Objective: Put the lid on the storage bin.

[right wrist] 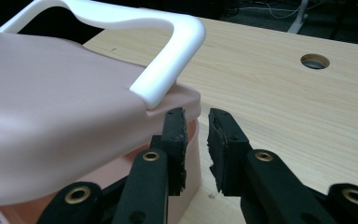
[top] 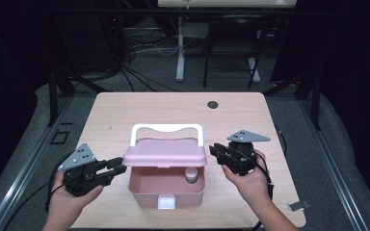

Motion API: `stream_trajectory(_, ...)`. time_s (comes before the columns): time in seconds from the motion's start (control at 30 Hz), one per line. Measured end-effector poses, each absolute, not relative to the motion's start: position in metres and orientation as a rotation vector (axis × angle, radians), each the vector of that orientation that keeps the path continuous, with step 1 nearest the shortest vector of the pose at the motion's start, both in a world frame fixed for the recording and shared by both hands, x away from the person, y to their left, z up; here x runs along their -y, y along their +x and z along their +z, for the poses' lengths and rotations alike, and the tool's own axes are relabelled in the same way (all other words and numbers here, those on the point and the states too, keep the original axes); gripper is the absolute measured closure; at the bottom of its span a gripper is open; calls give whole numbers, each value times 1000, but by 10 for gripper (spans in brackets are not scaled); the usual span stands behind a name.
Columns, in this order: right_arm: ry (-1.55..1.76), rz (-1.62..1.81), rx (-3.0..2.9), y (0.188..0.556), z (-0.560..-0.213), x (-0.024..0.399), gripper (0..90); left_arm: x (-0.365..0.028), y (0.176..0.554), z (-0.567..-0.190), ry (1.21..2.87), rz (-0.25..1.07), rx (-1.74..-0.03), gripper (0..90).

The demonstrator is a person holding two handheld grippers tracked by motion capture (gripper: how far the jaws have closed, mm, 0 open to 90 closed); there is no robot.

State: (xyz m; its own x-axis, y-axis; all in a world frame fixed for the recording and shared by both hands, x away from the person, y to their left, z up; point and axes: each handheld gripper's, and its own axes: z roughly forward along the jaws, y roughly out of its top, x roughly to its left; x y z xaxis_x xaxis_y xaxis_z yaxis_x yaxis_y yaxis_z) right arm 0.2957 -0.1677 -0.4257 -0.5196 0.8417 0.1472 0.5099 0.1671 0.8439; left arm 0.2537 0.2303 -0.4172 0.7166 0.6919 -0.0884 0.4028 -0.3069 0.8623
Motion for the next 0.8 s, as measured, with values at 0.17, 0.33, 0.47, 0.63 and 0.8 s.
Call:
stream_trajectory(0.17,1300,1296,-2100,299,-425,169,760,-230,252,-420,1944,371,-838,699)
stream_trajectory(0.33,1308,1299,-2104,304,-424,169,751,-230,249,-423,1951,375,-837,697)
stream_trajectory(0.47,1306,1304,-2100,308,-422,167,738,-230,247,-426,1952,379,-831,697)
stream_trajectory(0.63,1318,1311,-2101,315,-420,164,735,-230,245,-431,1952,377,-835,695)
stream_trajectory(0.8,1327,1340,-2103,322,-415,161,721,-230,242,-437,1953,377,-835,695)
